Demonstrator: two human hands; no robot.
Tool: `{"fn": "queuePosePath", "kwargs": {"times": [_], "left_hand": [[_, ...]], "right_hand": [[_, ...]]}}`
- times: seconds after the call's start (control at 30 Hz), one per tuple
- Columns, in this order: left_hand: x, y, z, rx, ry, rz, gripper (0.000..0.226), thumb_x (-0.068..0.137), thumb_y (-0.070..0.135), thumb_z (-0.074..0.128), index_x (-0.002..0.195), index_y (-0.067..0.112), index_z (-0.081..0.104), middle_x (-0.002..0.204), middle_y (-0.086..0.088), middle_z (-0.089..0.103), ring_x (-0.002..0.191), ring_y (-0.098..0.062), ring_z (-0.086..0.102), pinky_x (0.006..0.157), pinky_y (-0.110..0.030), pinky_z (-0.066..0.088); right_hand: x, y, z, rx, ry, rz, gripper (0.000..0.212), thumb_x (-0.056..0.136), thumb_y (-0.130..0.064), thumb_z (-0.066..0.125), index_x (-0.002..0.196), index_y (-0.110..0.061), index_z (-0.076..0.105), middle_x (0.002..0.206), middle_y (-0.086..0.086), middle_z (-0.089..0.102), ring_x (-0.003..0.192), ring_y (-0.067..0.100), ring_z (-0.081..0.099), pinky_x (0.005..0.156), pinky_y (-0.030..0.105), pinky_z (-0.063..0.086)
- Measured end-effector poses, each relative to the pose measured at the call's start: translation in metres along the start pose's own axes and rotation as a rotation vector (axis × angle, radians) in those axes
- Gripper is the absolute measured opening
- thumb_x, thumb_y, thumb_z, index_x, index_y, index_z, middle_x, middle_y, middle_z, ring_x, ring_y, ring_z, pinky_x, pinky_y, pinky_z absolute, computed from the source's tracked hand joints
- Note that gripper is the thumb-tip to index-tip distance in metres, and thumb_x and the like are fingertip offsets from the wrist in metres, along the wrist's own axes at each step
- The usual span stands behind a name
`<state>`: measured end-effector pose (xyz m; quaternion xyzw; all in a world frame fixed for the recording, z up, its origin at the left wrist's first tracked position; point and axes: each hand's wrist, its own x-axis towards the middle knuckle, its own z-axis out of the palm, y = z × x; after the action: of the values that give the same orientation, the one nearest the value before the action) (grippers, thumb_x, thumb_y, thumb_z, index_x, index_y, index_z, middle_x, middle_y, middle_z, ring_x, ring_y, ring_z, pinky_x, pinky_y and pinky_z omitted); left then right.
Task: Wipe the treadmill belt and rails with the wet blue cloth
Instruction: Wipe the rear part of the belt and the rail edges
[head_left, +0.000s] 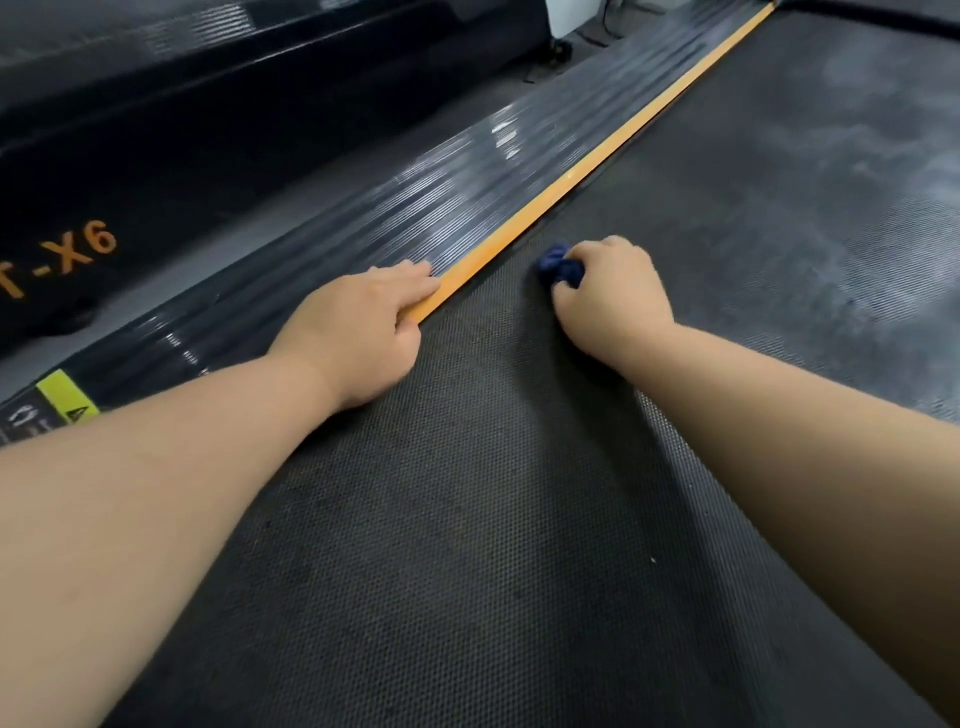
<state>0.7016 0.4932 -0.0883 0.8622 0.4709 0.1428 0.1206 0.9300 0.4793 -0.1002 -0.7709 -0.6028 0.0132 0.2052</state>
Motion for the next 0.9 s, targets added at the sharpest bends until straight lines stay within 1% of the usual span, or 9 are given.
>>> {"fn": "queuePosePath", "kwargs": {"times": [0.13, 0.23, 0.33, 0.43, 0.53, 0.63, 0.77, 0.83, 0.9], "left_hand": [[-0.004, 0.007, -0.003, 0.038, -0.060, -0.012, 0.053, 0.095, 0.012, 0.042, 0.145, 0.028, 0.036, 0.154, 0.011, 0.026, 0.144, -0.018, 0.021, 0.115, -0.036, 0.023], [-0.018, 0.009, 0.000, 0.132, -0.048, 0.180, 0.049, 0.091, 0.011, 0.043, 0.139, 0.020, 0.046, 0.151, 0.003, 0.035, 0.143, -0.021, 0.023, 0.118, -0.036, 0.014], [-0.039, 0.021, 0.007, 0.151, -0.051, 0.218, 0.048, 0.092, 0.033, 0.038, 0.138, 0.021, 0.048, 0.148, 0.004, 0.040, 0.141, -0.015, 0.027, 0.114, -0.029, 0.016], [-0.047, 0.035, 0.012, 0.054, -0.292, 0.120, 0.052, 0.099, 0.047, 0.034, 0.148, 0.036, 0.023, 0.156, 0.019, 0.012, 0.143, 0.000, 0.008, 0.114, -0.021, 0.006], [-0.038, 0.039, 0.004, 0.040, -0.428, 0.048, 0.062, 0.092, 0.060, 0.036, 0.148, 0.042, 0.016, 0.155, 0.025, 0.004, 0.142, 0.003, 0.004, 0.114, -0.024, 0.010], [-0.037, 0.045, -0.001, 0.078, -0.442, 0.027, 0.068, 0.088, 0.064, 0.042, 0.148, 0.044, 0.016, 0.155, 0.025, 0.006, 0.142, 0.002, 0.007, 0.113, -0.026, 0.016], [-0.041, 0.055, 0.000, 0.108, -0.455, 0.015, 0.069, 0.091, 0.060, 0.042, 0.150, 0.041, 0.011, 0.157, 0.019, 0.002, 0.144, -0.003, 0.008, 0.114, -0.028, 0.016], [-0.041, 0.056, -0.001, 0.104, -0.481, 0.001, 0.071, 0.089, 0.062, 0.042, 0.150, 0.041, 0.010, 0.157, 0.019, 0.000, 0.144, -0.004, 0.007, 0.114, -0.029, 0.018], [-0.039, 0.057, -0.003, 0.102, -0.534, -0.018, 0.075, 0.087, 0.064, 0.043, 0.149, 0.041, 0.007, 0.157, 0.019, -0.002, 0.144, -0.004, 0.005, 0.114, -0.029, 0.019]], "right_hand": [[-0.064, -0.021, -0.012, 0.140, -0.125, -0.248, 0.029, 0.088, -0.028, 0.057, 0.115, -0.019, 0.063, 0.109, 0.004, 0.054, 0.108, 0.022, 0.047, 0.085, 0.025, 0.034], [-0.091, -0.018, -0.022, 0.170, -0.184, -0.389, 0.033, 0.088, -0.028, 0.060, 0.121, -0.022, 0.060, 0.113, 0.000, 0.053, 0.109, 0.020, 0.045, 0.091, 0.027, 0.035], [-0.048, 0.017, -0.025, 0.114, -0.155, -0.154, 0.033, 0.087, -0.026, 0.060, 0.120, -0.027, 0.061, 0.113, 0.003, 0.053, 0.112, 0.025, 0.046, 0.093, 0.032, 0.040], [-0.016, 0.043, -0.028, -0.007, -0.012, 0.104, 0.034, 0.090, -0.027, 0.053, 0.122, -0.022, 0.060, 0.118, 0.010, 0.051, 0.117, 0.034, 0.043, 0.094, 0.040, 0.043], [-0.034, 0.034, -0.022, -0.036, -0.012, 0.060, 0.036, 0.090, -0.033, 0.050, 0.121, -0.017, 0.059, 0.116, 0.012, 0.051, 0.113, 0.033, 0.043, 0.091, 0.039, 0.042], [-0.073, 0.014, -0.026, 0.096, -0.080, -0.079, 0.038, 0.090, -0.040, 0.045, 0.119, -0.020, 0.060, 0.113, 0.007, 0.052, 0.110, 0.026, 0.044, 0.093, 0.036, 0.039], [-0.102, 0.016, -0.035, 0.109, -0.142, -0.274, 0.035, 0.090, -0.028, 0.049, 0.124, -0.026, 0.059, 0.116, 0.005, 0.051, 0.111, 0.026, 0.043, 0.097, 0.037, 0.039], [-0.076, 0.035, -0.034, 0.023, -0.088, -0.183, 0.035, 0.090, -0.024, 0.049, 0.123, -0.028, 0.060, 0.117, 0.010, 0.050, 0.113, 0.032, 0.043, 0.098, 0.041, 0.040], [-0.045, 0.054, -0.035, -0.057, -0.039, 0.031, 0.036, 0.092, -0.023, 0.046, 0.126, -0.029, 0.057, 0.123, 0.014, 0.047, 0.117, 0.036, 0.039, 0.099, 0.041, 0.039]]}}
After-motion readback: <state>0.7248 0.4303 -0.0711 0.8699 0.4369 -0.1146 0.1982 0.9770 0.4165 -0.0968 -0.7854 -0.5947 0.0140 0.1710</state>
